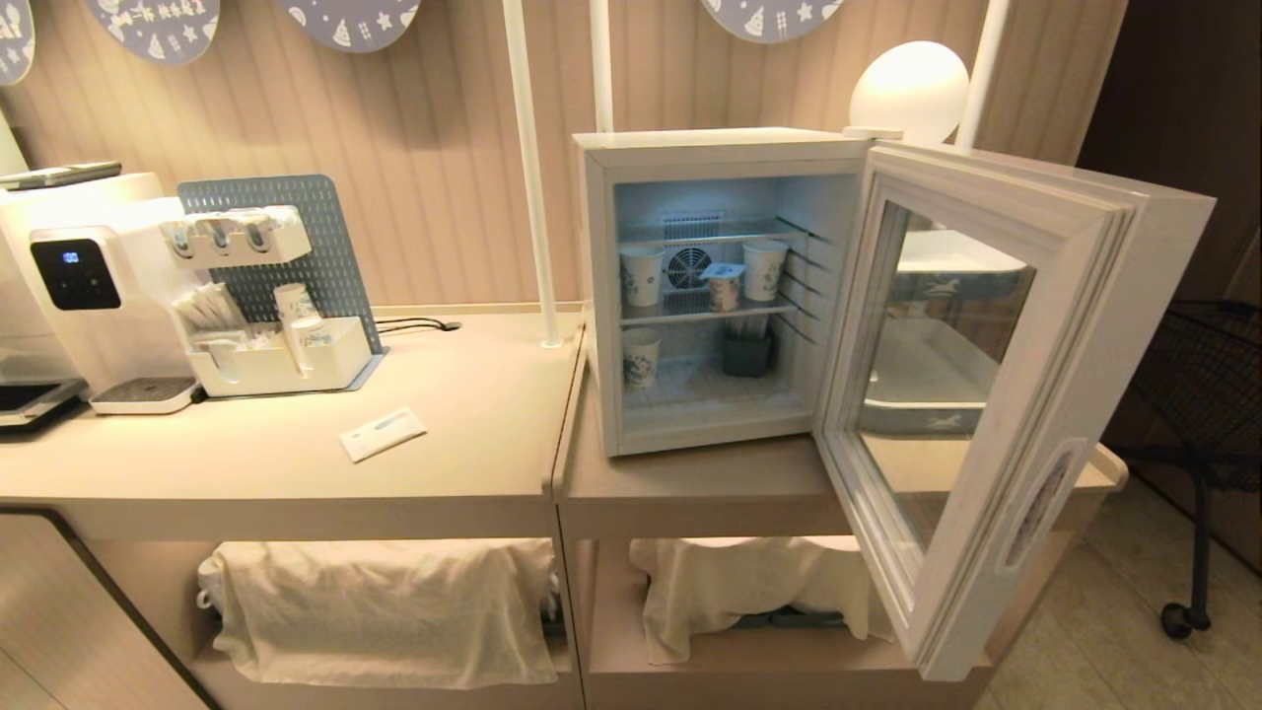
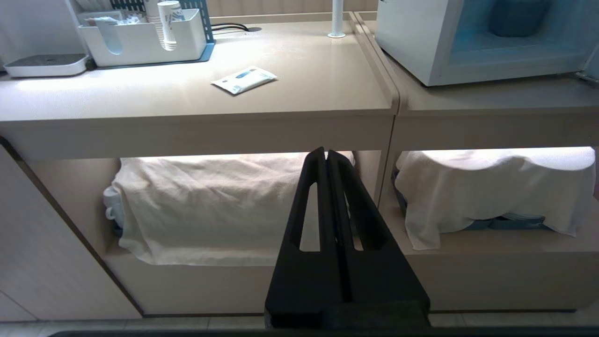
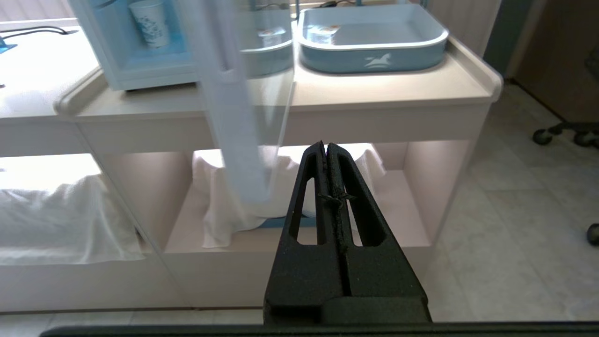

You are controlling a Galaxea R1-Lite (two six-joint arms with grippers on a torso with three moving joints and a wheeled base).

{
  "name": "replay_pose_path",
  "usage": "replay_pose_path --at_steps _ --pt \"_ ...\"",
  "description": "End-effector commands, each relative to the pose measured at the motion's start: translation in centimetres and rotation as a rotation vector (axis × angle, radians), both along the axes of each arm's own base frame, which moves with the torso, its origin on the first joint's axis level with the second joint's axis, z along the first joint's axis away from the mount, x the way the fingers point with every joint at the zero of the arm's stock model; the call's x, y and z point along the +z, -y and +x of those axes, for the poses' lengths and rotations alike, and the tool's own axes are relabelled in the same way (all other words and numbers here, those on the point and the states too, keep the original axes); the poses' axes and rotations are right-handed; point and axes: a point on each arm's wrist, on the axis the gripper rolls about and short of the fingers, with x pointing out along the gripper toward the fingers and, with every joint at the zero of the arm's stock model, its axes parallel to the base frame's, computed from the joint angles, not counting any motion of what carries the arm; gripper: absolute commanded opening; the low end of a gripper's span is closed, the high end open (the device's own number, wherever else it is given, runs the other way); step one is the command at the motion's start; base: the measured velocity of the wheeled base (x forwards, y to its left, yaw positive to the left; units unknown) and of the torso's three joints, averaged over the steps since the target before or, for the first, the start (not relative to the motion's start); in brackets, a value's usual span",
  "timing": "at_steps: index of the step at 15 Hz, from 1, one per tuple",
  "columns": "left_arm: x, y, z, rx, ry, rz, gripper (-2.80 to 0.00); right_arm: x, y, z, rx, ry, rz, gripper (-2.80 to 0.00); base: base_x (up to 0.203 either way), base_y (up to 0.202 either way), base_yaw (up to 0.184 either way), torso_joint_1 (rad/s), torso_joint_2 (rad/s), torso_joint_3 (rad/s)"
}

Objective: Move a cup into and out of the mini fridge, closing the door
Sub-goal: Take the yoghurt out of the freezer

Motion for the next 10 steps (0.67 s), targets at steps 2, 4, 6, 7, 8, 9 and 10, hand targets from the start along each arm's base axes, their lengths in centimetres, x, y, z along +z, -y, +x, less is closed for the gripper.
replay_pose_path --at_steps 2,4,6,7,8,9,10 --pt "-0.03 0.00 0.01 0.001 -0.001 0.000 -2.80 0.00 0.00 0.00 0.000 0.000 0.000 -2.80 0.000 0.194 -0.001 0.001 0.00 0.000" --pt "0.00 0.00 0.00 0.000 0.000 0.000 -2.80 0.00 0.00 0.00 0.000 0.000 0.000 -2.80 0.000 0.196 -0.001 0.002 0.00 0.000" --pt "-0.03 0.00 0.01 0.000 -0.001 -0.001 -2.80 0.00 0.00 0.00 0.000 0.000 0.000 -2.80 0.000 0.192 -0.001 0.003 0.00 0.000" --pt "-0.03 0.00 0.01 0.000 -0.001 -0.001 -2.80 0.00 0.00 0.00 0.000 0.000 0.000 -2.80 0.000 0.189 0.005 0.002 0.00 0.003" --pt "-0.03 0.00 0.01 0.000 -0.001 -0.001 -2.80 0.00 0.00 0.00 0.000 0.000 0.000 -2.80 0.000 0.191 0.007 0.002 0.00 -0.002" --pt "-0.03 0.00 0.01 0.000 -0.001 -0.001 -2.80 0.00 0.00 0.00 0.000 0.000 0.000 -2.80 0.000 0.178 0.007 0.005 0.00 0.004" --pt "-0.03 0.00 0.01 0.000 -0.001 -0.001 -2.80 0.00 0.00 0.00 0.000 0.000 0.000 -2.80 0.000 0.190 0.003 0.006 0.00 0.000"
